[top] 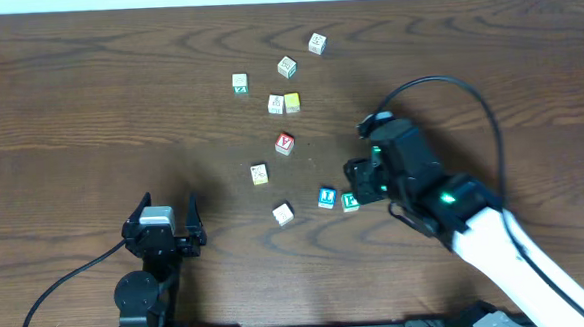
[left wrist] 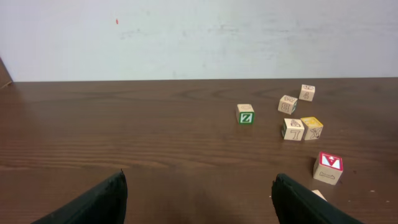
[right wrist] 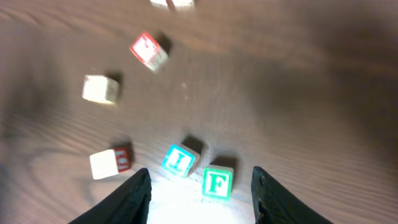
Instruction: Lift 3 blocks
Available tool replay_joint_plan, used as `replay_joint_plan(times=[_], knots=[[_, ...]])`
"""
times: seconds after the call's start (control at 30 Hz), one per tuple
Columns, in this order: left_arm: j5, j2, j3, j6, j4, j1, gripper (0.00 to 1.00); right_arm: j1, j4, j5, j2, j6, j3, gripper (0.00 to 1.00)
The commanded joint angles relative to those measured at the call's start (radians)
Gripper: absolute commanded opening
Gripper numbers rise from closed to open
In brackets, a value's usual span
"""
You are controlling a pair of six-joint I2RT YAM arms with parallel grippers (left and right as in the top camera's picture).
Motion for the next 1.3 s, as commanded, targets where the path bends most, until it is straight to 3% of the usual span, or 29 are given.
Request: replay_joint_plan(times=[0.0,0.17,0.27,0.4,0.57,0.7,0.9,1.03,1.13,1.27], knots=[[-0.016,-0.005,-0.015,0.0,-0.037,0.005,0.75,0.0,-0.079,0.072,-0.116,-0.035,0.087,0.5],[-0.044,-0.005,-0.015,-0.006,-0.03,0.004,0.75,0.0,-0.22,0.156,-0.285,-0.035,0.159,0.54],[0.05,-0.005,-0.013,-0.048,0.012,0.003,0.75,0.0,-0.285,0.222,-0.389,-0.035,0.182,0.6],[0.116,-0.002,0.042,-0.207,0.026,0.003,0.75,0.0,-0.393,0.306,-0.504,-0.029,0.184,0.63],[0.194,0.085,0.192,-0.28,0.012,0.002,0.75,0.0,-0.514,0.316,-0.555,0.0,0.184,0.64],[0.215,0.29,0.388,-0.28,-0.102,0.002,0.75,0.0,-0.549,0.315,-0.554,0.023,0.184,0.59],[0.429,0.752,0.772,-0.279,-0.378,0.002,0.75,0.0,-0.543,0.316,-0.554,0.03,0.184,0.59],[0.631,0.953,0.863,-0.279,-0.487,0.002,0.75,0.0,-0.544,0.32,-0.554,0.03,0.184,0.59],[0.653,1.09,0.862,-0.279,-0.586,0.002,0.75,-0.001,-0.544,0.337,-0.554,0.038,0.184,0.61],[0.755,1.255,0.862,-0.29,-0.591,0.002,0.75,-0.003,-0.545,0.353,-0.554,0.044,0.184,0.61]])
